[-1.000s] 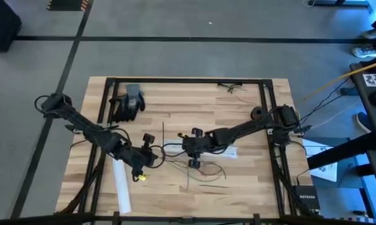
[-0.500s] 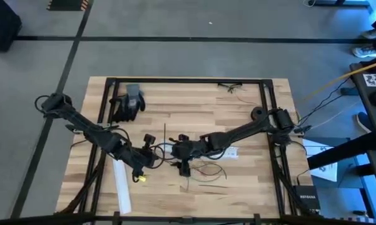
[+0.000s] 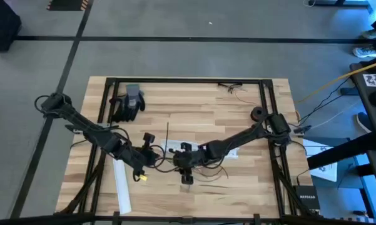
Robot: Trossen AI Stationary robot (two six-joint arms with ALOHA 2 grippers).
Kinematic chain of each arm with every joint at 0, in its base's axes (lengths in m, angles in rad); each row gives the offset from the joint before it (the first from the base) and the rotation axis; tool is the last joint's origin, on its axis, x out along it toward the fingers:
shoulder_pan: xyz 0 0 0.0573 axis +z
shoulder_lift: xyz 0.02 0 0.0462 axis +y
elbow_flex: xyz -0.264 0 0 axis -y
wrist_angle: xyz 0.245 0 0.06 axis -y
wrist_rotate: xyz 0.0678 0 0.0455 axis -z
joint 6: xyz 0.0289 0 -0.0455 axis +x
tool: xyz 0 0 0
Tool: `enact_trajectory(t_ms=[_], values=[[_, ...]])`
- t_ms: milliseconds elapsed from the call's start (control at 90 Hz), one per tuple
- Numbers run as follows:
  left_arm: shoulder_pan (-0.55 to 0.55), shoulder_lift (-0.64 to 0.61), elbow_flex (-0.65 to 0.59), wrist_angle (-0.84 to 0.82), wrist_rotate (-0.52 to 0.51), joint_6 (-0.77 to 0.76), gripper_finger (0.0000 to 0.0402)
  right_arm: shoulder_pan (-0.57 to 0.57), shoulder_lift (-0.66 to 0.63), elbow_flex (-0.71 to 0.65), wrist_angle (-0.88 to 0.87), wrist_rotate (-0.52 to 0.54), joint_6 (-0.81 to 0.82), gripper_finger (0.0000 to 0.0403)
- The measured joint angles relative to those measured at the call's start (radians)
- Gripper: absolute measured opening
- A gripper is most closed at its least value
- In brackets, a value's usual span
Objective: Ziptie cables
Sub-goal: Put the zip tied cable wires into the white cable duct
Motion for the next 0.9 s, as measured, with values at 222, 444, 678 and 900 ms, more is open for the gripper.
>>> enact_trajectory(t_ms=[222, 444, 678, 900], values=[[0.000, 0.001, 0.000, 0.050, -0.007, 0.018, 0.0000, 0.031, -0.002, 0.030, -0.135, 0.026, 0.039, 0.0017], [0.000, 0.001, 0.000, 0.109, -0.011, 0.089, 0.0000, 0.066, -0.002, 0.180, -0.435, 0.086, 0.047, 0.0005], [0.010, 0.002, -0.001, 0.278, -0.018, 0.207, 0.0000, 0.087, -0.003, 0.459, -0.976, 0.131, 0.168, 0.0003], [0.090, 0.056, -0.001, 0.440, -0.004, 0.357, 0.0000, 0.089, -0.002, 0.616, -1.283, 0.120, 0.286, 0.0001]])
